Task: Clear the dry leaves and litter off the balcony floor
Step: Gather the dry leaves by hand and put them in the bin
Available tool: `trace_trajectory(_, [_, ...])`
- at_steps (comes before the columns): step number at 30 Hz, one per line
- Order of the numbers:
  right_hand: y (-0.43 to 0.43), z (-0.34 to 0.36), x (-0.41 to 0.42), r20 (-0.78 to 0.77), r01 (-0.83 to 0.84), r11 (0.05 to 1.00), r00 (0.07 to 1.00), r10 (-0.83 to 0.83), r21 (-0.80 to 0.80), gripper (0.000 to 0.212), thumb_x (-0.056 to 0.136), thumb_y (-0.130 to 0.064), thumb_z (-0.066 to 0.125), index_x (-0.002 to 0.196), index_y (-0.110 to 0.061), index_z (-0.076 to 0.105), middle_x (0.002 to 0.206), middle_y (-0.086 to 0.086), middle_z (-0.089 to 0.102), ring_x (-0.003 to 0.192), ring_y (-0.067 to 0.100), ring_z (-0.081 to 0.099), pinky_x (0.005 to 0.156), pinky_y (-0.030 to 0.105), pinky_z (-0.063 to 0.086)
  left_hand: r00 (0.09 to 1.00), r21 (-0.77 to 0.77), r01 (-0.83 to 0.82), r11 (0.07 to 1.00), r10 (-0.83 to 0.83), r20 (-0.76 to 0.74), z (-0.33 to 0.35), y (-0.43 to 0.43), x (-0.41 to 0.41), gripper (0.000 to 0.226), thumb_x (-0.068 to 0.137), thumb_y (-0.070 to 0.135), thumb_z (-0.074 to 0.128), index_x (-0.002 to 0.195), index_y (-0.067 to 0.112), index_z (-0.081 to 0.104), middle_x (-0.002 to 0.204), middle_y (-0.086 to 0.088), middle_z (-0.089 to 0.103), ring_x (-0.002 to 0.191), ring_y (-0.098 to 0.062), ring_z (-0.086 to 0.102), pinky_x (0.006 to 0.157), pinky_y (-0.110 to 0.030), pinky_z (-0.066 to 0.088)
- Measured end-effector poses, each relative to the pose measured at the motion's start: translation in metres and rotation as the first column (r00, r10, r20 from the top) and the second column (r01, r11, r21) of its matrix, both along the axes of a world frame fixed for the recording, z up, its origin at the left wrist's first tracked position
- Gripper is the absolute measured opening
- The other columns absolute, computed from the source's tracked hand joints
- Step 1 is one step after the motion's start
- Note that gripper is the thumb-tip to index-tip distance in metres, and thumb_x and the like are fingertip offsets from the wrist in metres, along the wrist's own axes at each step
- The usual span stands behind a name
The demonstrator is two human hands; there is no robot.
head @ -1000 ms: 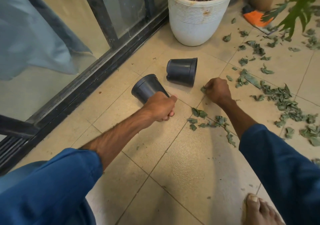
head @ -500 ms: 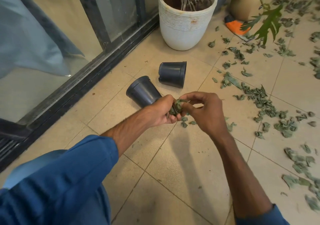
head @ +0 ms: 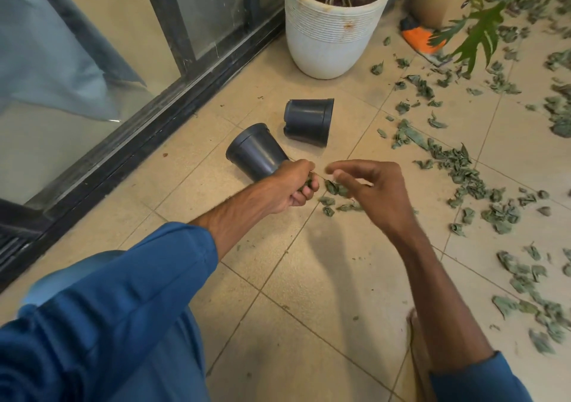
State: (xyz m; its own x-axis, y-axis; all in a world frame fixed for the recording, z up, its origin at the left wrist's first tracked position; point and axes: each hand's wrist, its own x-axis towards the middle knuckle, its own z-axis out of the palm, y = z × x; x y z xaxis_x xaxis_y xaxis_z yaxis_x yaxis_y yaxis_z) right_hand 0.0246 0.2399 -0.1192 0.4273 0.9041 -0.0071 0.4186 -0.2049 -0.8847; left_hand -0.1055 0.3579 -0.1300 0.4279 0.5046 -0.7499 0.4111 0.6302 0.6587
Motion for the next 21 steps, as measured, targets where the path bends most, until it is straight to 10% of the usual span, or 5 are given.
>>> trace_trajectory(5, [0.010, -0.058, 0.044, 0.162, 0.267, 0.950, 0.957, -0.242, -0.159, 0.013, 0.087, -0.013, 0.078, 0.100, -0.015, 0.080, 0.093, -0.003, 0.077, 0.081, 0.006, 0.071, 0.084, 0.038, 0.062, 1.000, 0.028, 0.020, 0.999, -0.020, -0.002, -0.002, 0.004, -0.008, 0.033, 0.109, 0.022, 0.045, 0.078, 0.015, 0.052, 0.060, 0.002, 0.053, 0.042, -0.006, 0.038, 0.034, -0.015, 0.024])
trace_trajectory(10, [0.051, -0.111, 0.046, 0.378, 0.135, 0.902, 0.925, 0.033, -0.410, 0.040, 0.081, -0.024, 0.084, 0.118, -0.012, 0.071, 0.113, 0.004, 0.069, 0.097, 0.021, 0.065, 0.082, 0.040, 0.058, 0.997, 0.071, 0.074, 0.995, -0.072, -0.026, -0.001, 0.002, -0.011, 0.029, 0.108, 0.020, 0.047, 0.080, 0.014, 0.055, 0.065, 0.000, 0.055, 0.044, -0.005, 0.041, 0.036, -0.014, 0.027])
trace_trajectory(13, [0.067, -0.130, 0.044, 0.460, 0.097, 0.886, 0.877, 0.140, -0.454, 0.020, 0.086, -0.012, 0.076, 0.105, -0.010, 0.075, 0.107, 0.011, 0.070, 0.085, 0.019, 0.061, 0.070, 0.029, 0.050, 0.996, 0.056, 0.087, 0.995, -0.087, -0.003, 0.000, 0.001, -0.011, 0.028, 0.108, 0.021, 0.049, 0.082, 0.015, 0.056, 0.065, 0.001, 0.057, 0.044, -0.005, 0.041, 0.036, -0.014, 0.026])
trace_trajectory(21, [0.043, -0.098, 0.068, 0.090, 0.174, 0.930, 0.984, -0.153, -0.323, 0.029, 0.078, -0.021, 0.087, 0.105, -0.015, 0.079, 0.097, -0.001, 0.074, 0.083, 0.011, 0.070, 0.063, 0.012, 0.047, 0.994, 0.043, 0.104, 0.994, -0.104, 0.020, 0.005, 0.001, -0.012, 0.027, 0.108, 0.023, 0.050, 0.083, 0.015, 0.055, 0.066, 0.001, 0.056, 0.044, -0.005, 0.040, 0.036, -0.014, 0.026])
